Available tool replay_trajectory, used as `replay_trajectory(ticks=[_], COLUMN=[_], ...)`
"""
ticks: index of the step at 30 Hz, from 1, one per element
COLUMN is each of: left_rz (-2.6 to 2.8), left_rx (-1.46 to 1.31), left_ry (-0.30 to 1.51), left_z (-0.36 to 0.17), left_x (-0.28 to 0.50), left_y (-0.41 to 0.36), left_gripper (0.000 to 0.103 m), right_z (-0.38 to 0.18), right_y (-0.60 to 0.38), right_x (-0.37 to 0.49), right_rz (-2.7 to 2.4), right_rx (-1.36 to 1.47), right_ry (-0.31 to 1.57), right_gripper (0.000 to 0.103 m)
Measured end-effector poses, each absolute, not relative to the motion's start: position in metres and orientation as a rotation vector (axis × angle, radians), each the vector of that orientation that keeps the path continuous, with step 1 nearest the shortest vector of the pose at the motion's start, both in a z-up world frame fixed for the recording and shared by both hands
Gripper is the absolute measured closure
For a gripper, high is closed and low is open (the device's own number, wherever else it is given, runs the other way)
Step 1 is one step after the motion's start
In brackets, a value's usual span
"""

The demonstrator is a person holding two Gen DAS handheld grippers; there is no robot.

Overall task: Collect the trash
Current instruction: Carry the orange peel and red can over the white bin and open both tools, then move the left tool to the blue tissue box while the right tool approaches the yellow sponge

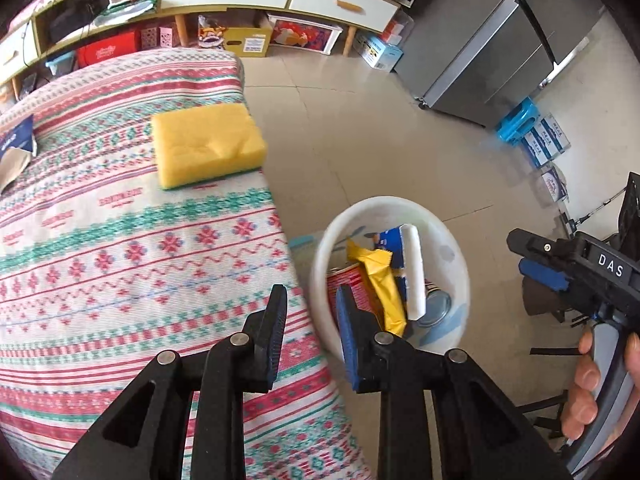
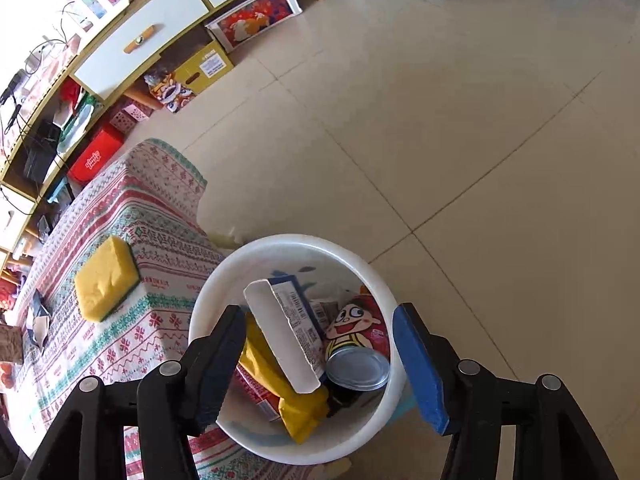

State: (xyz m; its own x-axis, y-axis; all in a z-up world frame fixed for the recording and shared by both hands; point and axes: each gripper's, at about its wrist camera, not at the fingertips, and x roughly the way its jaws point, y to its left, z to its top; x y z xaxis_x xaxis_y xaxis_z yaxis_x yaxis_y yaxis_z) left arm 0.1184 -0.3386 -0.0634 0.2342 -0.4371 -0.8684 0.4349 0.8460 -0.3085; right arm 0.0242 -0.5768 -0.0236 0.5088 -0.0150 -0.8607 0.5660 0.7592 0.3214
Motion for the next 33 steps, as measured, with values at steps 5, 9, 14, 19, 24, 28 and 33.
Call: replay_trajectory(ticks=[5, 9, 14, 19, 24, 28, 33], left_rz=[-0.532, -0.446, -0.3, -0.171, -0.11, -0.151, -0.191], left_rx=[0.043, 0.059, 0.014, -0.014, 0.104, 0.169, 0.31], left_ry=[1.175, 1.148, 1.119, 1.088, 1.039, 1.039, 1.135], left_z=[-0.056, -0.048, -0.043, -0.04, -0.037, -0.043, -0.073], left_x=[0.125, 0.136, 0.162, 0.196, 0.225, 0.25, 0.288], left_y=[-0.292, -0.244, -0.175, -0.114, -0.092, -0.095, -0.113], left_gripper=[0.076, 0.067, 0.058, 0.058, 0.051, 0.036, 0.033], right_z=[-0.017, -0.008, -0.014, -0.026, -0.03, -0.034, -0.041], right_y=[-0.559, -0.538, -0.505, -0.464, -0.417, -0.4, -0.4], right_x=[0.036, 0.048, 0.069, 0.093, 0.117, 0.132, 0.144], right_rz=[-0.348, -0.315, -0.21, -0.081, 0.019, 0.015, -0.013], right_rx=[0.578, 0.505, 0.487, 0.534, 0.488, 0.468, 0.512], right_ry=[0.986, 0.971, 1.002, 1.048, 1.077, 1.085, 1.099], right_gripper=[0.037, 0.029, 0.026, 0.026, 0.023, 0.018, 0.018])
